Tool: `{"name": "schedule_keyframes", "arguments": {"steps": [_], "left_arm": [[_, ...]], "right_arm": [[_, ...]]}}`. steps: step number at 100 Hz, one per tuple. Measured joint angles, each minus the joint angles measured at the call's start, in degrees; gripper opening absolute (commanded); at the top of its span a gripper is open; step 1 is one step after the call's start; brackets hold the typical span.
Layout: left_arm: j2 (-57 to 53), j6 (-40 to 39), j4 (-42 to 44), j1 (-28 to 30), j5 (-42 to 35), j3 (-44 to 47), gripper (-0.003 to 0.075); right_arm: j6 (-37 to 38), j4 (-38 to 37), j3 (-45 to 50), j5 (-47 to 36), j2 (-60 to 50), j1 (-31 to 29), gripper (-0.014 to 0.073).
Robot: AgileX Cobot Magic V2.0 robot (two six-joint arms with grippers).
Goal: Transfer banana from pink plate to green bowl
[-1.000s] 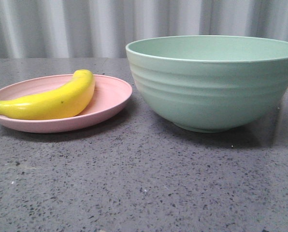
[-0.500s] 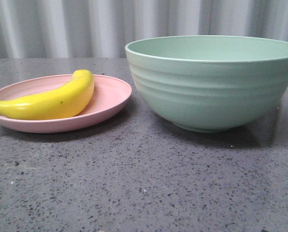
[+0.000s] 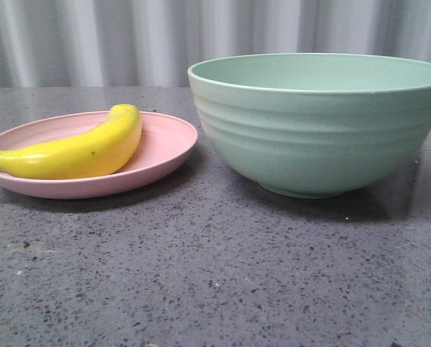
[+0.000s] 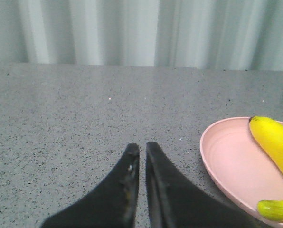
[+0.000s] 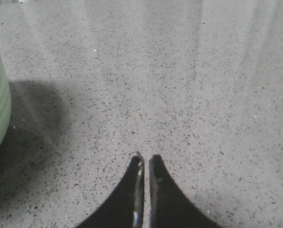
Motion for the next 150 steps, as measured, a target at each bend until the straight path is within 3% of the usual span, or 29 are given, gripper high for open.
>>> {"name": "schedule_keyframes", "arguments": {"steps": [10,17,40,61,108,125,150], "left_arm": [[2.1,0.0,0.0,0.0,-1.5,0.0,0.0339],[3.0,0.0,0.0,0.0,-3.7,0.0,0.0394],[6.5,0.0,0.6,-0.1,-6.5,-1.9,0.0399],[14.6,2.2,0.8,-5.6,1.7,-9.9,0.0465],[40.3,3.0,0.1,-25.4,23.5,-31.8,0.0461],[49.7,3.5,0.0,-28.4,28.9,-37.0,0.0461],[59.8,4.9,0.0,-29.1,29.6,-40.5,0.0461]], "right_arm": [[0.0,0.4,0.0,-0.2,0.0,0.0,-0.0062],[0.0,0.0,0.0,-0.4,0.0,0.0,-0.0062],[0.0,0.0,0.0,-0.8,0.0,0.0,-0.0062],[0.1,0.4,0.0,-1.7,0.0,0.0,-0.0062],[0.1,0.4,0.0,-2.2,0.0,0.0,-0.0062],[0.1,0.4,0.0,-2.2,0.0,0.4,-0.0062],[0.0,0.4,0.0,-2.2,0.0,1.2,-0.0062]]}}
